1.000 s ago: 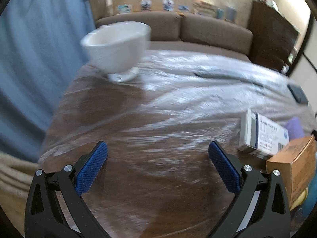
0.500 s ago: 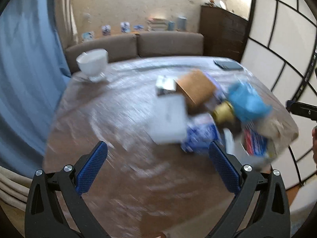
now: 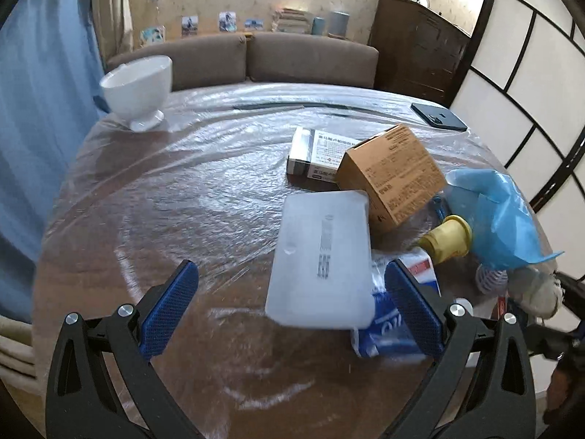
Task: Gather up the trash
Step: 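Grasp the white plastic tray with the left tool while the right tool grasps the crumpled cloth, then carry the white tray and crumpled cloth over the white bin with both tools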
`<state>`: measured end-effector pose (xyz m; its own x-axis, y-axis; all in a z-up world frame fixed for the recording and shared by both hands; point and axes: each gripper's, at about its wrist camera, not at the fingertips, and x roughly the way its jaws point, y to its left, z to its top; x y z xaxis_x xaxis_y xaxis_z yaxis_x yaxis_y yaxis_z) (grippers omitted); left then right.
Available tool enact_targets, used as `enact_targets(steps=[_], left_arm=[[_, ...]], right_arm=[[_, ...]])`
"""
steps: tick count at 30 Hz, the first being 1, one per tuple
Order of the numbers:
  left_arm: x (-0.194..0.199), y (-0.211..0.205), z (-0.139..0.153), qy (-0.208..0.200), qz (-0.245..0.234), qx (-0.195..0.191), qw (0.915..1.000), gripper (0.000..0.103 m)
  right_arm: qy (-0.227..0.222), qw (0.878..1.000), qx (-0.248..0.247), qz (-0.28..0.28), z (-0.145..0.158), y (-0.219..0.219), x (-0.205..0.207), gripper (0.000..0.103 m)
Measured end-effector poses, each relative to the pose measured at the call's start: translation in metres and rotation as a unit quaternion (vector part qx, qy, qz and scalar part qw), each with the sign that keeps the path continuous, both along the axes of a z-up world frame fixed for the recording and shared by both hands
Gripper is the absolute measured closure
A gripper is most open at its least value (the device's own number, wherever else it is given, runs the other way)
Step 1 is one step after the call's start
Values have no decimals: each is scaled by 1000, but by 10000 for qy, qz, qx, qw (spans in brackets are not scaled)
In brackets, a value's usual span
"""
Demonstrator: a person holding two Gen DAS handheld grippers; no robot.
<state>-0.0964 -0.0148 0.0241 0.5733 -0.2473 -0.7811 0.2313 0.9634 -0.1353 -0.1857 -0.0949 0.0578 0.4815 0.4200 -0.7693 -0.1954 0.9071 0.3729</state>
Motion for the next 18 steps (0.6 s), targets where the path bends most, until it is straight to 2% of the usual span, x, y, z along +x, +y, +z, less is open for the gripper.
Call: enact_targets(steps=[4, 6, 9, 10, 11, 12, 13, 14, 18], left_arm=[[6, 5, -4, 99, -47, -207, 9997, 1], [9, 5, -5, 149, -127, -259, 9995, 3], [12, 4, -8, 274, -262, -366, 9986, 15], [12, 2, -8, 246, -284, -346, 9987, 18], [12, 0, -8, 236, -345, -300, 9987, 27], [12, -2, -7, 235, -405, -250, 9986, 37], [12, -4, -7, 241, -455, -248, 9984, 43], [11, -6, -6, 244, -507, -271, 9980, 47], [8, -9, -3, 114, -505, -121, 9986, 47]], right_arm=[[84, 9993, 360, 36, 1, -4, -3, 25], [96, 9993, 350, 56, 1, -4, -4, 25], [169, 9991, 394, 43, -1, -4, -1, 30], [183, 9989, 434, 28, -2, -4, 1, 36], [199, 9986, 482, 13, -2, -4, 2, 45], [225, 9983, 539, 2, -2, -5, 3, 48], [234, 9981, 572, -11, -2, -6, 4, 53], [233, 9980, 593, -11, -2, -6, 5, 53], [115, 9986, 523, 16, 2, -5, 5, 54]])
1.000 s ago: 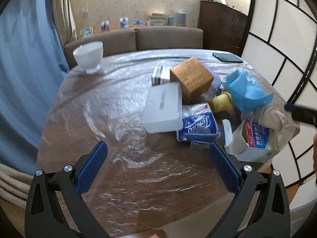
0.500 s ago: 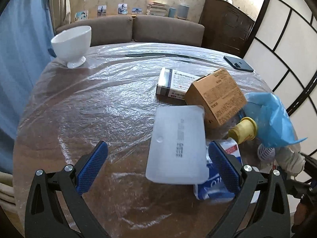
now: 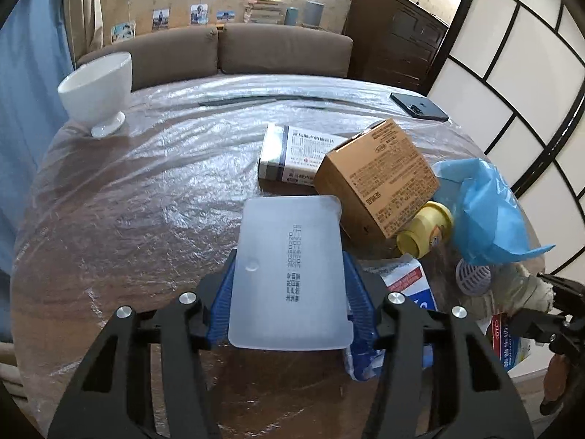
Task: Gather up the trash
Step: 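Carry the white tray and crumpled cloth over the white bin with both tools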
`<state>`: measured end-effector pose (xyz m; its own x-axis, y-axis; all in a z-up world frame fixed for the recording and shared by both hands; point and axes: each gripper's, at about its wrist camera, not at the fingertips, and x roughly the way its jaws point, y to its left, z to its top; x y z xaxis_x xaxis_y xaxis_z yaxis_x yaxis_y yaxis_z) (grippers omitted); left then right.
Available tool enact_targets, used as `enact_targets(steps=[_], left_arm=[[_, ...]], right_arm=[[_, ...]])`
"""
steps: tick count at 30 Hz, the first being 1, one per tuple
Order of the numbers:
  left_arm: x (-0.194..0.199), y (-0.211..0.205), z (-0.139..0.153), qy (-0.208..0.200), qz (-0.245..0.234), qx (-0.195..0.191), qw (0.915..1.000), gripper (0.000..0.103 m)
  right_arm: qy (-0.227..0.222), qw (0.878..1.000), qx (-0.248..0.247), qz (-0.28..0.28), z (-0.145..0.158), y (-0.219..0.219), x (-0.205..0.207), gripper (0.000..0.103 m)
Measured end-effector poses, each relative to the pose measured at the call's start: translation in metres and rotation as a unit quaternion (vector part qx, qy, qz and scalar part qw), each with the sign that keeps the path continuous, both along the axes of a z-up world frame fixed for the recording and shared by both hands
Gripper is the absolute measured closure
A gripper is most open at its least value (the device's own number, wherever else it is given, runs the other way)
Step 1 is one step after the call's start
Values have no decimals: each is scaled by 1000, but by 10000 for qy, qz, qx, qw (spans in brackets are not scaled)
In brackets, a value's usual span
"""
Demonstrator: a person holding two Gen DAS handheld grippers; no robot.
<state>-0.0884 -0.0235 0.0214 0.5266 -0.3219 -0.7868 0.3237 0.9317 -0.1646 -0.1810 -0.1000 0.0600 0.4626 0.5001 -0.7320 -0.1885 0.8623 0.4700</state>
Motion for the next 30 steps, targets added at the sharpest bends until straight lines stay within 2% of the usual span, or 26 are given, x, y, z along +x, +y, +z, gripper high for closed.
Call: enact_targets(steps=[5, 14, 22, 30], left_arm=[[-6, 5, 9, -177, 198, 113, 9996, 47], [-30, 26, 28, -434, 590, -113, 9972, 47], [-56, 29, 46, -627, 594, -213, 9960, 47], [-86, 20, 57, -725, 397, -266, 9962, 47]], right_arm=[[-119, 9999, 12, 70, 7, -1, 0, 54], [-414, 9990, 90, 155, 27, -10, -8, 54], [-705, 9972, 79, 214, 43, -12, -23, 54], [-823, 9958, -10, 392, 50, -7, -35, 54]])
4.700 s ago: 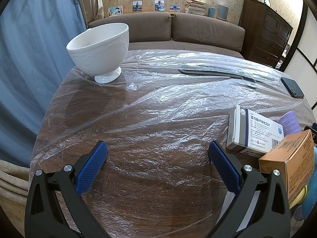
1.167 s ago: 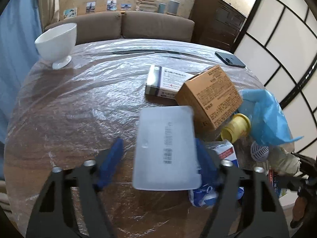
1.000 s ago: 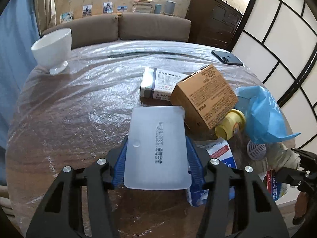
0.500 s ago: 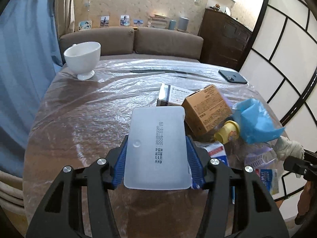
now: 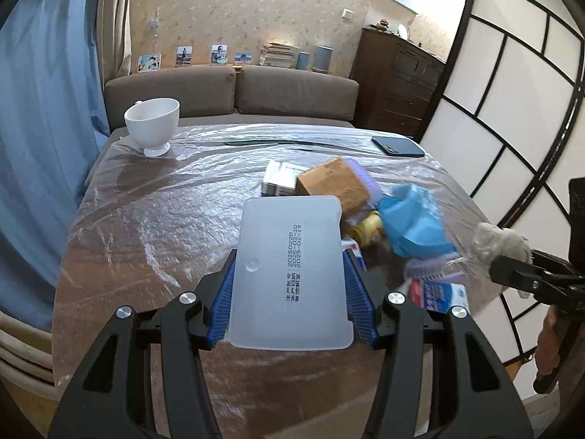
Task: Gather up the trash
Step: 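Carry the white tray and crumpled cloth over the white bin with both tools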
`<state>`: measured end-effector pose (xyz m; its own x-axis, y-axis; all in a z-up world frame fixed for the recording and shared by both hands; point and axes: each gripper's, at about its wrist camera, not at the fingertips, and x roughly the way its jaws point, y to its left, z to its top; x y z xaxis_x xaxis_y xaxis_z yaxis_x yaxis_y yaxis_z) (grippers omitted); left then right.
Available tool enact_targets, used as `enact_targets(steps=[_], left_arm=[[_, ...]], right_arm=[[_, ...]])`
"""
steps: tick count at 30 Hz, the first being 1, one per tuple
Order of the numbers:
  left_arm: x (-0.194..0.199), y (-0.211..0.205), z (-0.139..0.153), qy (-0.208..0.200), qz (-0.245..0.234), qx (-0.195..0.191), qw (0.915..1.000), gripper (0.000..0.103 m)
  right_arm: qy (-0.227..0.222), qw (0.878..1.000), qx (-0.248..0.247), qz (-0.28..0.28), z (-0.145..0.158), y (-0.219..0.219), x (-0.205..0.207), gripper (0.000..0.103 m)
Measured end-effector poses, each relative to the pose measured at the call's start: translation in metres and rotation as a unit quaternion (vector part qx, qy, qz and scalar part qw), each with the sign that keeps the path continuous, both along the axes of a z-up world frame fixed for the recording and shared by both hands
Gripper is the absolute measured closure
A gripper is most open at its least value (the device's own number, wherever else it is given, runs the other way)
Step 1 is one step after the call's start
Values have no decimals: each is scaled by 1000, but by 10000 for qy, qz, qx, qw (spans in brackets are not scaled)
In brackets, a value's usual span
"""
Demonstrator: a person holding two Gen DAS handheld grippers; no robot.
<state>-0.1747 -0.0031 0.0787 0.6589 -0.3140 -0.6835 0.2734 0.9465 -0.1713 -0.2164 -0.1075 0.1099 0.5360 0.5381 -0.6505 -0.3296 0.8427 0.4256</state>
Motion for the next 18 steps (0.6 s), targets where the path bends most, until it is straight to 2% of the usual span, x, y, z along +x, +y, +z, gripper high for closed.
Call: enact_targets(steps=[18], left_arm=[[-64, -21, -8, 209, -429, 191, 9987, 47]], right_arm=[[304, 9980, -400, 387, -15, 12, -51, 54]])
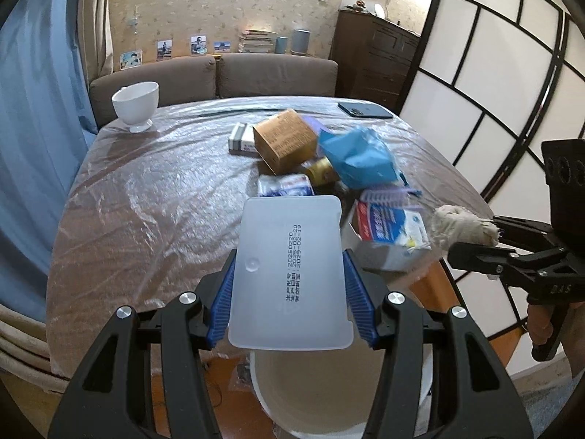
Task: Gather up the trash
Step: 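Carry the white tray and crumpled cloth over the white bin with both tools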
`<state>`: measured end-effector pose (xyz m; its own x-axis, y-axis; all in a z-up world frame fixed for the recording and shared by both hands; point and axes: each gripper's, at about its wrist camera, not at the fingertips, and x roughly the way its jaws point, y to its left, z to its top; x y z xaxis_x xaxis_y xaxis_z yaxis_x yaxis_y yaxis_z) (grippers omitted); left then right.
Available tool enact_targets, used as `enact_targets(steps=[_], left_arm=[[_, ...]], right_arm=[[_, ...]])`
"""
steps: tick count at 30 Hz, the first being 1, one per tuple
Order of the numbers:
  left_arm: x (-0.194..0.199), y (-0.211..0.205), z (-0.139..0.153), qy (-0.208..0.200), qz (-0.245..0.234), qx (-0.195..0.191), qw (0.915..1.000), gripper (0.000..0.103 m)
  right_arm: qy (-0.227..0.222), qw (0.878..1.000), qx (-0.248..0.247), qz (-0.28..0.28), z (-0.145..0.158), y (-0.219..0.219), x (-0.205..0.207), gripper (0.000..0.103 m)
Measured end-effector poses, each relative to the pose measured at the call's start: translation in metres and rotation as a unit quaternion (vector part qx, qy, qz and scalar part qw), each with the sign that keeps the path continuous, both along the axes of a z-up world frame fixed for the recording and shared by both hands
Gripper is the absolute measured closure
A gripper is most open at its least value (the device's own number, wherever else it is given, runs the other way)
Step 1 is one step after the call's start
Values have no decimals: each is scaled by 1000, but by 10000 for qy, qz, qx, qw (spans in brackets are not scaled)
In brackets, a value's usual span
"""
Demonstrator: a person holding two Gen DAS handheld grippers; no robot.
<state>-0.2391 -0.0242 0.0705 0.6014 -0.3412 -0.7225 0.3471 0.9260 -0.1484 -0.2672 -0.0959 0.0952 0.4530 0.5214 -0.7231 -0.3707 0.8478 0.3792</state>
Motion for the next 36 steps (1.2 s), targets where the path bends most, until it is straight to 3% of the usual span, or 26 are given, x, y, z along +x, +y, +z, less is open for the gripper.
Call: enact_targets(steps=[18, 36], left_arm=[[-45, -31, -34, 434, -499, 396, 9970, 47], [-48, -56, -81, 879, -642, 1075, 9882, 47]], right_arm=[[448, 9980, -338, 292, -31, 4, -37, 54], [804, 9934, -718, 385, -72, 4, -44, 54]])
